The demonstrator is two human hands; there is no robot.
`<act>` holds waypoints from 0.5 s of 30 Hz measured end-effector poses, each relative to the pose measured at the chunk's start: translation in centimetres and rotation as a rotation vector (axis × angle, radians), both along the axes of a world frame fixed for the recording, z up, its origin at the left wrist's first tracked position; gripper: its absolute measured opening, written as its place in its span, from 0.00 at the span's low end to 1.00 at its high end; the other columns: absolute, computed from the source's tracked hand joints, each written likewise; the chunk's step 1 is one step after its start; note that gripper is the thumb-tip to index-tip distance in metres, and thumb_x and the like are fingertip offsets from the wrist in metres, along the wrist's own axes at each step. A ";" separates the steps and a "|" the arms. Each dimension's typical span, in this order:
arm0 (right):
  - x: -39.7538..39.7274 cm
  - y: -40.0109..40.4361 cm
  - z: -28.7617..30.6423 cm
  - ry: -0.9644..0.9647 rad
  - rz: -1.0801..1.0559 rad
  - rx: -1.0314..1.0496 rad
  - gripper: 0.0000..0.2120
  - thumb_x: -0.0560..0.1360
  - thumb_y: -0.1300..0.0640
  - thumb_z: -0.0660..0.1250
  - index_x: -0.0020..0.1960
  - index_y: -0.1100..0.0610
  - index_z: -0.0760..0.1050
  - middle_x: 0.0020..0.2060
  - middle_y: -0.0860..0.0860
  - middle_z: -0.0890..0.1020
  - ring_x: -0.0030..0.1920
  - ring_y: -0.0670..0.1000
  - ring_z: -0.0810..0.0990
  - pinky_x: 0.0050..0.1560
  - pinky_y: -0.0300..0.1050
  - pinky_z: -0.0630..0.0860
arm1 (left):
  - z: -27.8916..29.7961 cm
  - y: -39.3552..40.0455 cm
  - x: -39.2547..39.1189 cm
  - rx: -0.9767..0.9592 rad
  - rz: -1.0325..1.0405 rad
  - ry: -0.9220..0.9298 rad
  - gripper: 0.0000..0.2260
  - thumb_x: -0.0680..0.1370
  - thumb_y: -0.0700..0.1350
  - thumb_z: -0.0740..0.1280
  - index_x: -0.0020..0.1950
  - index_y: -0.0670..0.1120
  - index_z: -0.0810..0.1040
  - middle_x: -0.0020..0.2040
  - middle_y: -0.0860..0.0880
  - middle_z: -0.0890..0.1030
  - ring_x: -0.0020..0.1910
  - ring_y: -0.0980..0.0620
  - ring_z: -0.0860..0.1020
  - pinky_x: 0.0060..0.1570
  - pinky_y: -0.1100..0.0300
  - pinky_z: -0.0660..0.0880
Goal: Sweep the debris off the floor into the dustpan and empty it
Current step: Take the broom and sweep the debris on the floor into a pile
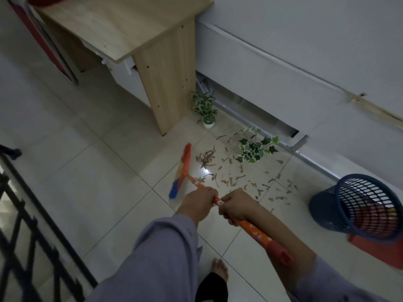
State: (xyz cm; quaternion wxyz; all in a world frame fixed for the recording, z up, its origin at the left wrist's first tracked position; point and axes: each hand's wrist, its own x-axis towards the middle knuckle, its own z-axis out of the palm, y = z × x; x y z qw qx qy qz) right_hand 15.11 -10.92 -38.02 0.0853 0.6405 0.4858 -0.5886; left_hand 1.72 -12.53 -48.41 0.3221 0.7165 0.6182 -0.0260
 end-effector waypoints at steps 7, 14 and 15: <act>2.7 -0.8 -0.9 -0.083 -0.111 -0.083 0.03 0.72 0.70 0.65 0.44 0.69 0.77 0.26 0.58 0.74 0.18 0.48 0.70 0.19 0.33 0.67 | -0.4 -0.4 3.9 -0.128 -0.095 -0.072 0.05 0.78 0.45 0.63 0.53 0.48 0.75 0.56 0.48 0.80 0.54 0.45 0.78 0.54 0.47 0.77; 2.4 1.1 1.6 -0.007 -0.064 -0.009 0.12 0.72 0.67 0.66 0.53 0.70 0.80 0.27 0.55 0.76 0.20 0.47 0.73 0.22 0.35 0.70 | 2.1 2.0 1.4 -0.003 -0.123 -0.041 0.05 0.78 0.47 0.64 0.53 0.50 0.75 0.54 0.49 0.79 0.53 0.46 0.78 0.52 0.48 0.77; 1.4 1.7 1.6 0.014 -0.062 -0.006 0.12 0.72 0.66 0.67 0.53 0.69 0.80 0.27 0.55 0.76 0.20 0.47 0.73 0.22 0.35 0.71 | 2.2 2.6 0.2 0.006 -0.121 -0.012 0.05 0.78 0.48 0.63 0.52 0.50 0.75 0.54 0.50 0.80 0.53 0.47 0.79 0.52 0.49 0.77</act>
